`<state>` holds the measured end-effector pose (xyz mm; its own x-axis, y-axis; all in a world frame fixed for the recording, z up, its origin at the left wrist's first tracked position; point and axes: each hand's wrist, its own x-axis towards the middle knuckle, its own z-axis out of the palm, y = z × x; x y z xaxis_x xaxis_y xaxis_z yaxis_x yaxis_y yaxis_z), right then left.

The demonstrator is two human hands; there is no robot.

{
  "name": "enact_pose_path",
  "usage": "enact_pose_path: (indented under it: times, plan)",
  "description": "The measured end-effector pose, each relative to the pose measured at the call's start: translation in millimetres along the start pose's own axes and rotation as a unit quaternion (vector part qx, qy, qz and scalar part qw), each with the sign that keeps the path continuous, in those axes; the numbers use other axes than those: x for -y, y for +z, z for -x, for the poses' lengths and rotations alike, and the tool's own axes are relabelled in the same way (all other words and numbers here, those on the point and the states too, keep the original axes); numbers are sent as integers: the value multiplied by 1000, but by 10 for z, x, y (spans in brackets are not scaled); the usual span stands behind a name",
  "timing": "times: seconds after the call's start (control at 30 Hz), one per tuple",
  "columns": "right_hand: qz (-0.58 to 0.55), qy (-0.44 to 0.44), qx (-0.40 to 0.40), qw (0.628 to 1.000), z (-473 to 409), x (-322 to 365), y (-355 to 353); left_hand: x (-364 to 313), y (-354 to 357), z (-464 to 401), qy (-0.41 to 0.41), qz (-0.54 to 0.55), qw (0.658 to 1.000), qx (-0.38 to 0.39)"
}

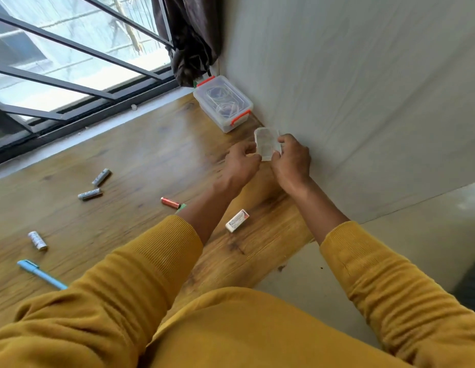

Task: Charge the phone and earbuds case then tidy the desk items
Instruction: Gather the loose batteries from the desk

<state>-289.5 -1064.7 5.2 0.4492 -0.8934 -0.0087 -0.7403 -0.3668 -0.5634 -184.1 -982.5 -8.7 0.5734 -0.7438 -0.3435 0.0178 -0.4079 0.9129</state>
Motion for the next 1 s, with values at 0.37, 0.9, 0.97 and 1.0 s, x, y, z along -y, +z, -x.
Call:
enact_pose_path:
  times: [0.37,0.9,0.97,1.0]
  plan:
    - [-113,-100,-45,988,282,450,31,62,-663,527,52,80,986,-133]
    - [-191,-242,175,935,1571,1948,1082,1049,-2382,2301,8,122,920,-372]
    - [-206,-251,197,925,1785,2111,1204,1214,-2545,2525,-8,142,907,-395]
    - [-213,-254,206,921,1884,2181,1258,1300,-2622,2634,-15,154,901,-406]
